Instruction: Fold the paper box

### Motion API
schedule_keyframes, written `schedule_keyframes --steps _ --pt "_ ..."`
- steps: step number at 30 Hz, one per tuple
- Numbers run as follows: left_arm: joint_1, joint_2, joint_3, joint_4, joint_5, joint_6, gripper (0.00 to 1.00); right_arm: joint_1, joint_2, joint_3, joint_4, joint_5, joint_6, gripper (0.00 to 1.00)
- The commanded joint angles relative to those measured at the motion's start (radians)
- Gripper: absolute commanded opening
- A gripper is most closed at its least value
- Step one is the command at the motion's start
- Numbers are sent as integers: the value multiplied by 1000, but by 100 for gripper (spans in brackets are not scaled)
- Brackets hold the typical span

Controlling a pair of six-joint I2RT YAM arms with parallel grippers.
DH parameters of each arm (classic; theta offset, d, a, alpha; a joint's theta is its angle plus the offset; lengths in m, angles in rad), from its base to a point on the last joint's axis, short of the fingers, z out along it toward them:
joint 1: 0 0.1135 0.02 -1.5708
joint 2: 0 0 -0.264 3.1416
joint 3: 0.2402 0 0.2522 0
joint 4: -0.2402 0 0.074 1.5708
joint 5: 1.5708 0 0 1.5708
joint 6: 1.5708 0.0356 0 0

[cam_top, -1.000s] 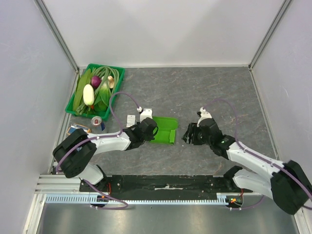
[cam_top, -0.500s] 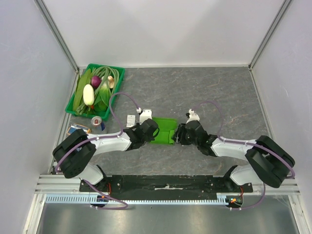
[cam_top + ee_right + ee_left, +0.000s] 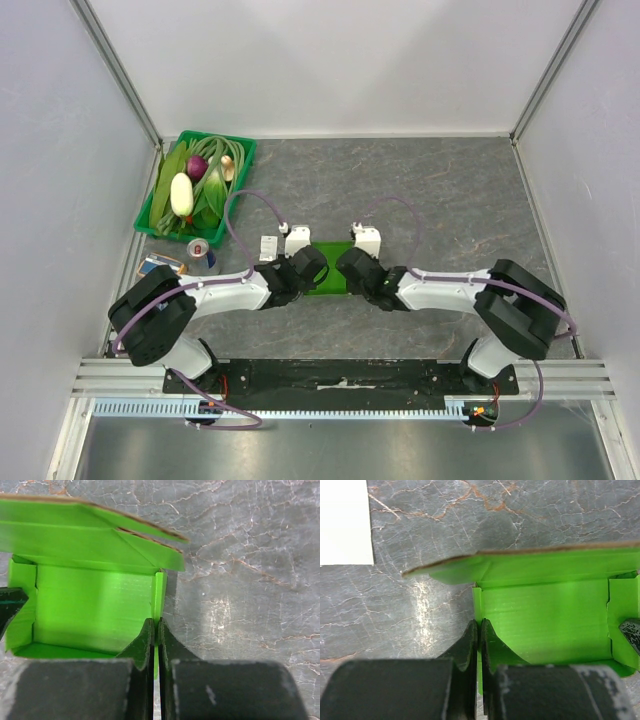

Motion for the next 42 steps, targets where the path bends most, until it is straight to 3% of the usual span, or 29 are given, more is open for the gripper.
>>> schedule_keyframes --steps 1,7,14,16,20,22,24,32,38,42 --pt "-12 -11 -3 -67 2 -57 2 77 126 106 -234 174 15 0" --pt "-12 -19 -1 -95 7 -123 2 237 358 304 -633 477 236 0" --pt "-18 -46 -35 -115 -11 -232 2 252 417 370 -758 537 299 0" --pt "-20 -57 -47 -84 -8 -229 2 252 423 376 -724 507 284 0" --pt "-18 -48 -52 -46 42 -198 2 249 360 242 -427 360 131 0" --pt "-18 -54 -57 -35 73 -190 10 240 317 212 -350 341 108 0" --pt "-18 -62 -64 -33 97 -180 19 234 297 189 -334 355 95 0" --pt "-15 -173 -77 -95 133 -135 38 214 239 117 -271 338 84 0" --pt "12 -244 -97 -107 154 -131 43 211 240 108 -245 326 71 0" --pt "46 -224 -86 -109 173 -118 41 211 240 102 -239 320 71 0"
